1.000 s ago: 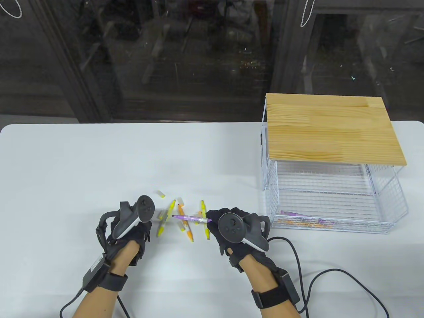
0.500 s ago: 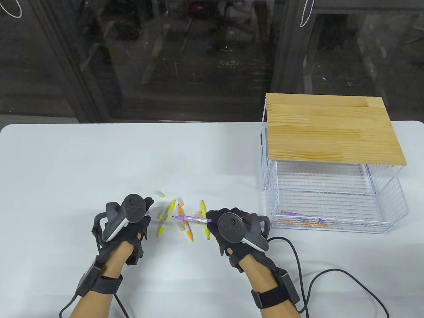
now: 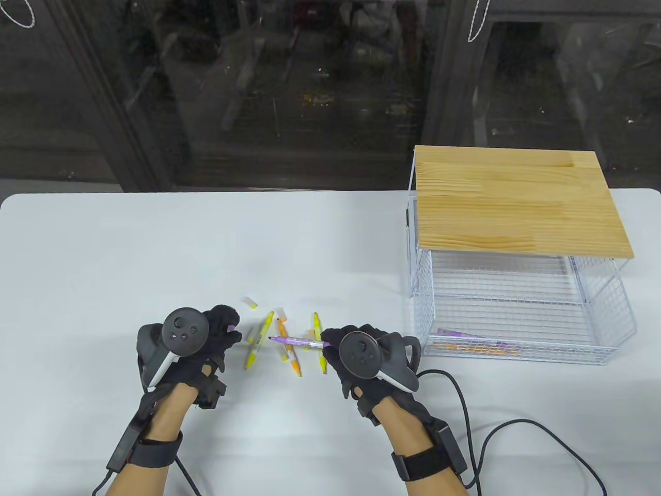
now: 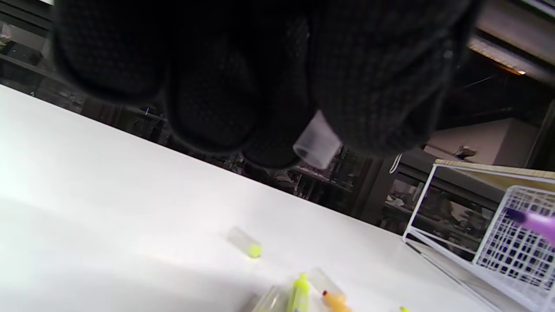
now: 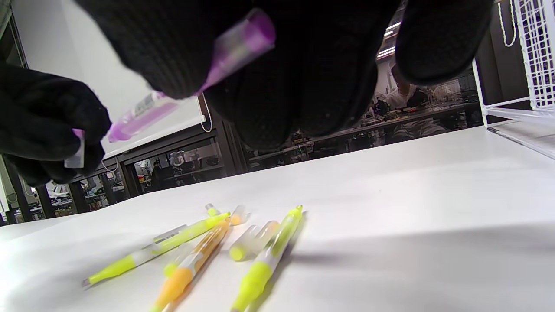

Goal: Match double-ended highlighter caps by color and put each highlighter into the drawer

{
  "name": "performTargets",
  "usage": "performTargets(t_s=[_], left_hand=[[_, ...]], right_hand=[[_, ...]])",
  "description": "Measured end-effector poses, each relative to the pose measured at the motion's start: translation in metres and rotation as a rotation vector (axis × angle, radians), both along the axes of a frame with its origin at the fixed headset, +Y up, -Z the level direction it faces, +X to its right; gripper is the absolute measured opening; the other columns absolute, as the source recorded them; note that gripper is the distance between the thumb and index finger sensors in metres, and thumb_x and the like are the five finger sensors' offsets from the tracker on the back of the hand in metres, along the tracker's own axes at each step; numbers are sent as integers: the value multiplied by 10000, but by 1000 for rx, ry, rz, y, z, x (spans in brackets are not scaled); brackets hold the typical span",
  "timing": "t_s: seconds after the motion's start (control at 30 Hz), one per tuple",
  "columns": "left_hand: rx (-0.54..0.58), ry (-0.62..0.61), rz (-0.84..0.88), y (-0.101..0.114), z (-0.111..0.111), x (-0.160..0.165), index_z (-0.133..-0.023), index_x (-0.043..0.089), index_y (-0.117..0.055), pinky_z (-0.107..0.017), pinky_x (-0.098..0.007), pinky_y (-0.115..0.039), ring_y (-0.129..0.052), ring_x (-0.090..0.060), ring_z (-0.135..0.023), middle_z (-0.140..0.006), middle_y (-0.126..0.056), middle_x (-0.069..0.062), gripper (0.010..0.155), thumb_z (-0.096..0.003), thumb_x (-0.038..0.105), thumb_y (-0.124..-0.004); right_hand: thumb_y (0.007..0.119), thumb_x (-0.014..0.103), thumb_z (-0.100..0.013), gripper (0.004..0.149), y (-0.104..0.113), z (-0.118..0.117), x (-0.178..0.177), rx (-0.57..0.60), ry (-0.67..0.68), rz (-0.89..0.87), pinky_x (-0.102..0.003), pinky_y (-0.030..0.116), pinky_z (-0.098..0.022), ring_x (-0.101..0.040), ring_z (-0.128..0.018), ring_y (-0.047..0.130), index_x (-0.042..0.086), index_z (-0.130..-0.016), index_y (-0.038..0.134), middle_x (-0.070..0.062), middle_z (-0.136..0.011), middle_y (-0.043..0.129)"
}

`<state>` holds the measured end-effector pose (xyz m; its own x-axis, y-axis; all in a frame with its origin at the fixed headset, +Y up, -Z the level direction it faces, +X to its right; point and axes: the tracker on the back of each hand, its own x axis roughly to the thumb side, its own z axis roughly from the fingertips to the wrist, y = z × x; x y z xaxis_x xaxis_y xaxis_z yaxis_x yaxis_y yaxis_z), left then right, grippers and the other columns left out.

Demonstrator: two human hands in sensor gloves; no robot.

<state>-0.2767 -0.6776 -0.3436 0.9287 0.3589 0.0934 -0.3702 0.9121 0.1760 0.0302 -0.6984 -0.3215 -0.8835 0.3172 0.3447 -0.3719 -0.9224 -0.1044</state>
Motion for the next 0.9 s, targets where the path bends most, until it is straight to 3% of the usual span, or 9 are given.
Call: performTargets(t_s=[0.23,0.5,0.9], left_hand=[[40,-49,45,4,3,3,-698,395,-924,-411,-483,-899,-1045,-220,-512,-639,-1061,69,405,-295,427,-955],[-124,-49,397,-13,-4,-9,-746,317,-905,-382,-500,-903,-1066,-266,-507,-713,-1079,4,387,-360,338,-894],[-197,-109,478,-22,-5,1,-756,309,-909,-367,-494,-909,-1076,-263,-480,-705,-1090,-4,391,-367,331,-876]], right_hand=[[831,413,-430,436,0,0,1,6,-2,-5,-591,735,-540,-289,-632,970,272,-838,896,-13,-754,990],[832,408,-431,432,0,0,0,15,6,-18,-593,733,-544,-288,-637,967,286,-841,889,-7,-760,985],[830,411,-431,431,0,1,0,38,11,-38,-591,734,-545,-285,-635,969,292,-841,887,-3,-758,986]])
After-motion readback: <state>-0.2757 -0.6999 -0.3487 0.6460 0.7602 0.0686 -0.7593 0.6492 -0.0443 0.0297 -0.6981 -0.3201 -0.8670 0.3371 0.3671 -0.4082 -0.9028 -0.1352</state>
